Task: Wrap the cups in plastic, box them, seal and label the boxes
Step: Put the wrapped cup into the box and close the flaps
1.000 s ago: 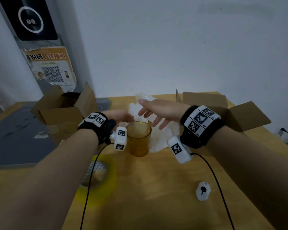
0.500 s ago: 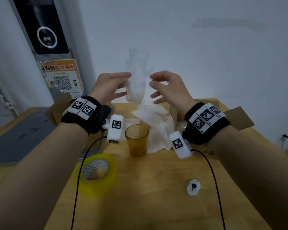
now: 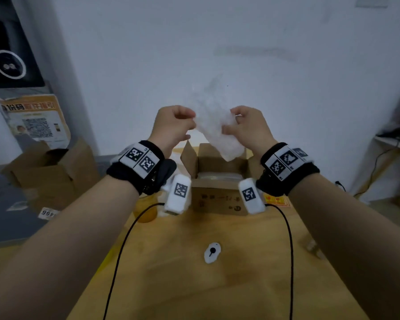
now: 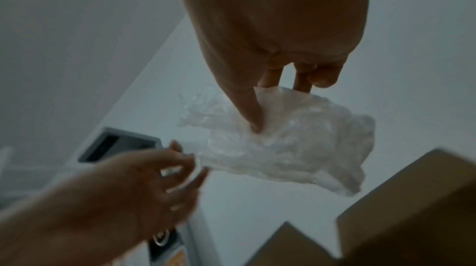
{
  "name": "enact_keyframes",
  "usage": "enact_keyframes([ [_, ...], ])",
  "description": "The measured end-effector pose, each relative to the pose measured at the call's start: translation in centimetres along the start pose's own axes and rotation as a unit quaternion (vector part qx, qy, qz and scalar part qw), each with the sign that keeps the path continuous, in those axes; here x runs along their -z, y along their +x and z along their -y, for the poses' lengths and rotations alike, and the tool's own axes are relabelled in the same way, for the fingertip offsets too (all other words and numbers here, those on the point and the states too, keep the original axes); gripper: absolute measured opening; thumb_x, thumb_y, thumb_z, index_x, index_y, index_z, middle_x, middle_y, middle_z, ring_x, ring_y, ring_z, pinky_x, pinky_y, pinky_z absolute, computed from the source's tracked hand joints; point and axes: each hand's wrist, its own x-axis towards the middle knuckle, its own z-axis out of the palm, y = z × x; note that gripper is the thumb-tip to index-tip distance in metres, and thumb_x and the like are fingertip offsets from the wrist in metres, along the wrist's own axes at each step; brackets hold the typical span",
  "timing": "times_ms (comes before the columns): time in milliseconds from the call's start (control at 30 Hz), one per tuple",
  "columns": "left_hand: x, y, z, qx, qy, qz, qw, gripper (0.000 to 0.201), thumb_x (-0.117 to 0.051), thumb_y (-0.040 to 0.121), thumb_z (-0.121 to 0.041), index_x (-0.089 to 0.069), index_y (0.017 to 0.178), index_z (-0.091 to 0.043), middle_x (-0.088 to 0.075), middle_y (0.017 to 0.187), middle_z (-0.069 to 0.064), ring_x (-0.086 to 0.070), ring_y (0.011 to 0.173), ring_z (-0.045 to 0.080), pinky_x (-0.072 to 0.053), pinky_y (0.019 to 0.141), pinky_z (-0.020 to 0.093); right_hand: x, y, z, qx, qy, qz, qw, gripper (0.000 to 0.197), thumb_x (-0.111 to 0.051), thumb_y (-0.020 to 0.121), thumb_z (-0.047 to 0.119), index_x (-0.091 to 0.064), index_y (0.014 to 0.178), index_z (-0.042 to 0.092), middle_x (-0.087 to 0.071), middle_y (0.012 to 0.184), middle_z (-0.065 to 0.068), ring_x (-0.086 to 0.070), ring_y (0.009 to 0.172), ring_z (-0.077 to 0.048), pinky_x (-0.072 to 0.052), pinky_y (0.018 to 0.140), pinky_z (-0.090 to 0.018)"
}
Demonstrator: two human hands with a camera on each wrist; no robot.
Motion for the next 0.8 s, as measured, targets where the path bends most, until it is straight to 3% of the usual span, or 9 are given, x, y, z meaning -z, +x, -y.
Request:
enact_keyframes([
  [100, -0.8, 0.2, -0.2, -0.085, 0.051, -0.073, 0.992, 0.026, -0.076, 0.086, -0.017, -0.062, 0.104, -0.031, -0.061, 0.117, -0.008, -0.062, 0.100, 0.009, -0.054, 0.083, 0.027, 1.7, 0.4, -2.4, -0.004, -0.114, 0.006, 0.993, 0.027, -0.078, 0.083, 0.005, -0.065, 0.091, 0.027, -0.071, 0.099, 0.004, -0.068, 0.103, -0.018, -0.054, 0.085, -0.028],
  [167, -1.5, 0.2, -0.2, -0.132, 0.106, 0.000, 0.986, 0.034, -0.079, 0.087, -0.028, -0.063, 0.117, -0.033, -0.062, 0.123, -0.014, -0.059, 0.101, -0.001, -0.050, 0.083, 0.019, 1.8, 0.6, -3.6, -0.001, -0.176, 0.035, 0.984, 0.024, -0.073, 0.086, 0.006, -0.066, 0.086, 0.030, -0.073, 0.091, 0.006, -0.069, 0.095, -0.017, -0.053, 0.079, -0.027],
  [233, -2.6, 0.1, 0.5, -0.135, 0.212, 0.092, 0.964, 0.039, -0.080, 0.086, -0.036, -0.067, 0.123, -0.034, -0.065, 0.120, -0.019, -0.058, 0.096, -0.007, -0.049, 0.088, 0.020, 1.3, 0.6, -4.3, 0.003, -0.215, 0.069, 0.974, 0.023, -0.074, 0.087, 0.008, -0.069, 0.090, 0.030, -0.073, 0.094, 0.005, -0.069, 0.094, -0.018, -0.056, 0.085, -0.034],
  [300, -3.6, 0.4, 2.0, -0.108, 0.308, 0.134, 0.936, 0.045, -0.081, 0.085, -0.035, -0.067, 0.128, -0.036, -0.066, 0.120, -0.017, -0.059, 0.101, -0.003, -0.047, 0.094, 0.024, 0.6, 0.4, -4.9, 0.004, -0.235, 0.112, 0.965, 0.022, -0.075, 0.088, 0.008, -0.072, 0.096, 0.028, -0.071, 0.097, 0.004, -0.068, 0.095, -0.018, -0.055, 0.084, -0.033],
  [400, -4.6, 1.0, 4.5, -0.045, 0.384, 0.180, 0.904, 0.058, -0.081, 0.086, -0.023, -0.060, 0.139, -0.034, -0.063, 0.124, -0.008, -0.060, 0.108, 0.013, -0.048, 0.083, 0.028, -0.1, -0.1, -6.1, 0.006, -0.251, 0.148, 0.957, 0.030, -0.067, 0.090, -0.001, -0.075, 0.098, 0.027, -0.069, 0.095, 0.006, -0.065, 0.087, -0.010, -0.048, 0.070, -0.021],
  [533, -5.4, 1.4, 7.1, 0.003, 0.469, 0.262, 0.843, 0.041, -0.071, 0.094, -0.014, -0.067, 0.133, -0.028, -0.065, 0.131, -0.003, -0.060, 0.118, 0.018, -0.047, 0.095, 0.031, -0.2, -0.5, -7.2, -0.010, -0.289, 0.195, 0.937, 0.032, -0.057, 0.096, -0.002, -0.075, 0.097, 0.024, -0.059, 0.084, 0.012, -0.056, 0.076, -0.004, -0.038, 0.057, -0.017],
  [600, -5.8, 1.4, 7.8, -0.004, 0.506, 0.260, 0.822, 0.027, -0.059, 0.100, -0.015, -0.072, 0.120, -0.029, -0.066, 0.135, -0.002, -0.059, 0.122, 0.021, -0.046, 0.102, 0.032, 0.0, -0.5, -7.5, -0.021, -0.300, 0.194, 0.934, 0.033, -0.055, 0.098, -0.001, -0.077, 0.097, 0.023, -0.063, 0.088, 0.008, -0.059, 0.081, -0.010, -0.041, 0.059, -0.019],
  [700, -6.6, 1.5, 8.1, 0.070, 0.521, 0.292, 0.799, 0.044, -0.040, 0.107, -0.021, -0.051, 0.149, -0.012, -0.047, 0.155, 0.013, -0.040, 0.143, 0.033, -0.036, 0.113, 0.038, 0.5, -0.6, -8.1, -0.033, -0.320, 0.223, 0.920, 0.031, -0.057, 0.099, 0.003, -0.081, 0.099, 0.022, -0.066, 0.093, 0.009, -0.061, 0.088, -0.010, -0.043, 0.067, -0.019],
  [800, -6.6, 1.6, 7.5, 0.124, 0.485, 0.329, 0.801, 0.050, -0.031, 0.111, -0.039, -0.057, 0.142, -0.009, -0.057, 0.146, 0.013, -0.049, 0.137, 0.030, -0.033, 0.115, 0.040, 0.8, -0.7, -8.2, -0.040, -0.350, 0.275, 0.894, 0.023, -0.059, 0.102, 0.020, -0.081, 0.106, 0.023, -0.070, 0.101, 0.011, -0.060, 0.091, -0.007, -0.046, 0.077, -0.022],
])
